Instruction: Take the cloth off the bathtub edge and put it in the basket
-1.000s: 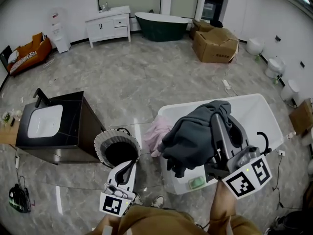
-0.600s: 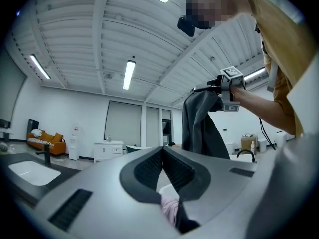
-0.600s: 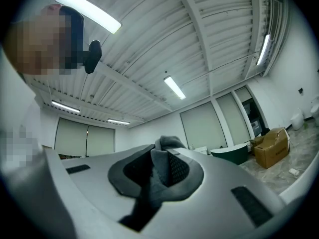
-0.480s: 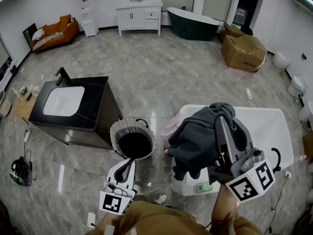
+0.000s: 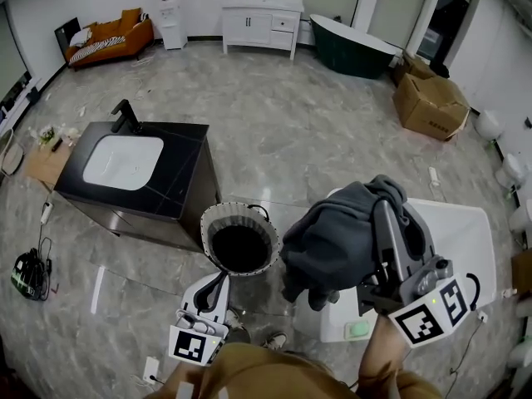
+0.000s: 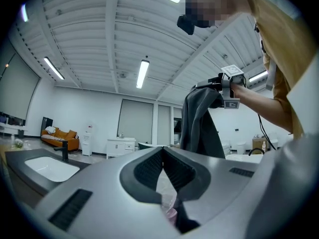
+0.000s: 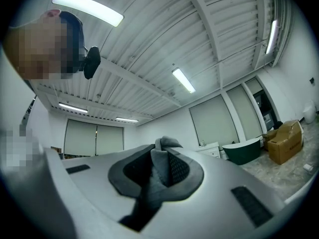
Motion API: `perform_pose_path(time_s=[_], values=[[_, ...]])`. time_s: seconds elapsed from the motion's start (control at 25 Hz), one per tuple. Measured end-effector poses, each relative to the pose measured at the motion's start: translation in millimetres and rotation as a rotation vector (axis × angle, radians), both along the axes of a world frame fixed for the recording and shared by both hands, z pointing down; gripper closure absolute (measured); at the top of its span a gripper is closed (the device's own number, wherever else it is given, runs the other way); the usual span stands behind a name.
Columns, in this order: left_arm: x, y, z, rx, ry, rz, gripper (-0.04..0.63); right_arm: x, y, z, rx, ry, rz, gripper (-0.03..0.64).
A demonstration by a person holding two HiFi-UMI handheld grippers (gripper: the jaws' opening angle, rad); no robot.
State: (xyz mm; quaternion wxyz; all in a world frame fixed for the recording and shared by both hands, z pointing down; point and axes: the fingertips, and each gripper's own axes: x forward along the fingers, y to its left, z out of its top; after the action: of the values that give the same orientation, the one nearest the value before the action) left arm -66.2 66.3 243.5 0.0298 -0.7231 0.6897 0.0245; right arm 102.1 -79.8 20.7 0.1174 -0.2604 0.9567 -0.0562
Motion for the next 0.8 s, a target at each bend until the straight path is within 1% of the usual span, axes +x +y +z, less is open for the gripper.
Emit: perform_pose_path(time_s=[0.2, 0.36, 0.44, 0.56, 0.8], values=[[-46.0, -9.7, 3.9, -0.025, 0.010, 0.007, 0.588, -36.3, -8.0, -1.7, -0.002, 0.002, 0.020, 0.581], [-77.0, -20.2, -0.1, 0.012, 0.004, 0.028, 0.588, -72.3, -9.7, -5.5, 0.013, 0.011, 0.018, 0.581], [-92.6, -23.4, -3.1, 0.011, 0.014, 0.026, 0.588, -90.0, -9.7, -10.6, 0.023, 0.011, 0.017, 0.581], [-110.5, -22.0, 3.3, -0.009, 0.040, 0.029, 0.588, -110.4, -8.5, -18.3, 0.039, 0.003, 0.021, 0.581], [-135.0, -21.8, 9.0, -0.014, 0.069, 0.025, 0.588, -138.5, -17.4, -26.1, 0.052, 0.002, 0.023, 0.581]])
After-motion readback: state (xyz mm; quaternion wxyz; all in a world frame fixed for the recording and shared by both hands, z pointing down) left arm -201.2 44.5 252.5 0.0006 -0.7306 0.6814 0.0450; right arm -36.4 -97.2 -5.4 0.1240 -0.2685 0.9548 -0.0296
